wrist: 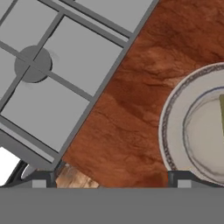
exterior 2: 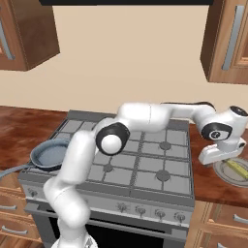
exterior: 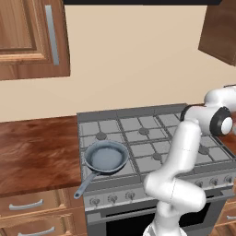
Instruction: Pick up the butter stick and place it in the pan. Then turn on the burner for the pan.
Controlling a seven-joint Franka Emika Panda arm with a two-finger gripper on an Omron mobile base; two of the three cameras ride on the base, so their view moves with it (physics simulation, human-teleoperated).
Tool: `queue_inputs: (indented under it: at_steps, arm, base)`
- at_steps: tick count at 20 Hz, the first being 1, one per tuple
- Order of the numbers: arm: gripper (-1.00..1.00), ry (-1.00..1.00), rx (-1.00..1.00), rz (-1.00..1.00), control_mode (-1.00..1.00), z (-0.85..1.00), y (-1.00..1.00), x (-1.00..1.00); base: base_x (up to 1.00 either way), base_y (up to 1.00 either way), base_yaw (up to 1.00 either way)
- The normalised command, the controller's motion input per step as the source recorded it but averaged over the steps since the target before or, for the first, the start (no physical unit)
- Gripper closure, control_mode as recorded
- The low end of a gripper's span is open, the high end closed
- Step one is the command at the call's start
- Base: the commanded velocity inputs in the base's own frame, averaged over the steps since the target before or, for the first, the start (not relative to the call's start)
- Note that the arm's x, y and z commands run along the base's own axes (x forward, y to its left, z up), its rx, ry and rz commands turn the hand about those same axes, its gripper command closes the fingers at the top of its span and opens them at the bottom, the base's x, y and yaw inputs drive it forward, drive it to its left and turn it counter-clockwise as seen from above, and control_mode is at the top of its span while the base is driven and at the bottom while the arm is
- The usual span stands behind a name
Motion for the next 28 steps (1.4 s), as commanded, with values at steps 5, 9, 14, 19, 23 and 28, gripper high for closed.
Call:
queue_inputs:
  at_steps: [5,9,14,19,23,28]
  arm:
    - [-1.00,0.00,0.00,0.04,-1.00,-0.01,-0.23,0.31]
    - [-1.00,0.00,0.00,0.04,-1.00,-0.17,-0.23,0.24]
    - [-1.00,0.00,0.00,0.04,-1.00,-0.22,-0.23,0.23]
    - [-1.00,0.00,0.00,0.03,-1.00,-0.11,-0.21,0.21]
    - [-1.00,0.00,0.00,0.02,-1.00,-0.07,-0.20,0.18]
    - [-1.00,0.00,0.00,0.00,-1.00,-0.13,-0.12,0.16]
  base:
    - [0.00,0.00,0.00]
    - [0.00,0.00,0.00]
    - [0.00,0.00,0.00]
    - [0.00,0.00,0.00]
    - [0.00,0.00,0.00]
    - [0.00,0.00,0.00]
